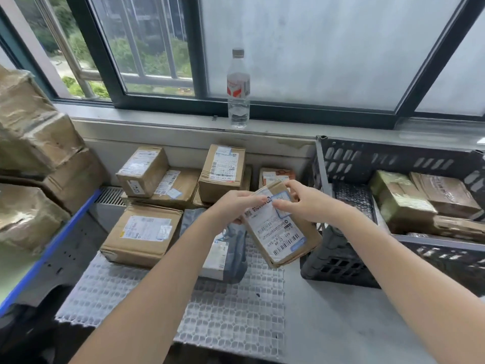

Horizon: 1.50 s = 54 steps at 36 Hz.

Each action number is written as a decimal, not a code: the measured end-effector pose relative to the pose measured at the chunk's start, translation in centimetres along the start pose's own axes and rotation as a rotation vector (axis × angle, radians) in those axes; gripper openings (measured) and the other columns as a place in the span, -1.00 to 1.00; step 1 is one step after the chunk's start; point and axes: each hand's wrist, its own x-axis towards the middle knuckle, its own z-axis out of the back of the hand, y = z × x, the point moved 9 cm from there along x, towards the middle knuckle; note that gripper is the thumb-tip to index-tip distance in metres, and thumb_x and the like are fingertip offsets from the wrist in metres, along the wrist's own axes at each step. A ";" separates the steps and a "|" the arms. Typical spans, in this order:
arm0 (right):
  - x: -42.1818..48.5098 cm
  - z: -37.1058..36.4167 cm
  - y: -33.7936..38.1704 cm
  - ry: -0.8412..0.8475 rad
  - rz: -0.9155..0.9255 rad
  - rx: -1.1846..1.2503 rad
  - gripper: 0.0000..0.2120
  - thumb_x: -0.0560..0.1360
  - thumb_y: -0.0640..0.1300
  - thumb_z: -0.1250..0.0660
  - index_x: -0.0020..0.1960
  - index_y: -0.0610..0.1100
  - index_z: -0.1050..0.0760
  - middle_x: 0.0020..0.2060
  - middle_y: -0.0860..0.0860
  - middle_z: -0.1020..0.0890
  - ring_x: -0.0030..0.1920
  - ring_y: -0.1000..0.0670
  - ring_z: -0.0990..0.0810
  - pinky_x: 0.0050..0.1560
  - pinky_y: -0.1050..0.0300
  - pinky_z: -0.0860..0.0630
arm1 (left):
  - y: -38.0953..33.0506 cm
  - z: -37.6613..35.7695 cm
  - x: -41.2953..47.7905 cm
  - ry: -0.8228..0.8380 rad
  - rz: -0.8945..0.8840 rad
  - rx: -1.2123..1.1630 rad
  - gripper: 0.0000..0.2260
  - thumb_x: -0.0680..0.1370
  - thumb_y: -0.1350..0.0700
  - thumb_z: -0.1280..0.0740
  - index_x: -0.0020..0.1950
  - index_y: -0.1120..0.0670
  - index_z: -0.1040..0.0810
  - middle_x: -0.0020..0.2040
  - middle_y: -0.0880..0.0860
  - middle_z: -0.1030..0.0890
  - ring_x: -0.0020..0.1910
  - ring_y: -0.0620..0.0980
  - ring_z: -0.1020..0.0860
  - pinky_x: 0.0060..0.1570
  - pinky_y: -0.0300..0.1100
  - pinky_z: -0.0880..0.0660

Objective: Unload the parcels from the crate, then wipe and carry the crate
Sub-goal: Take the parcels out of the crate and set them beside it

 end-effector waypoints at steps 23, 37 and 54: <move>3.1 -13.6 -12.4 -0.088 -0.620 0.411 -0.27 0.57 0.24 -0.20 0.56 -0.12 -0.05 0.36 -0.10 -0.48 0.29 -0.13 -0.50 0.18 0.04 -0.44 | 5.6 -2.8 5.3 0.043 0.038 0.340 -0.59 0.58 -0.01 -0.28 0.42 0.05 -0.44 0.34 0.04 -0.51 0.28 0.00 -0.49 0.17 -0.16 -0.43; 2.4 -10.0 -9.2 -0.187 -0.530 0.215 -0.39 0.64 0.08 -0.12 0.59 -0.05 0.05 0.39 -0.14 -0.44 0.26 -0.13 -0.50 0.06 0.06 -0.42 | 4.1 -1.7 5.9 0.012 0.009 0.286 -0.61 0.60 0.00 -0.26 0.42 0.04 -0.41 0.25 0.02 -0.53 0.10 -0.04 -0.51 0.01 -0.17 -0.45; -2.2 3.8 -1.8 -0.515 -0.215 0.309 -0.48 0.55 0.20 -0.25 0.47 0.13 -0.24 0.19 0.03 -0.53 0.15 0.01 -0.53 0.17 -0.07 -0.55 | -4.3 -0.9 6.8 -0.112 -0.220 -0.017 -0.48 0.60 0.00 -0.30 0.52 -0.07 -0.20 0.37 0.05 -0.39 0.18 -0.05 -0.45 0.02 -0.15 -0.42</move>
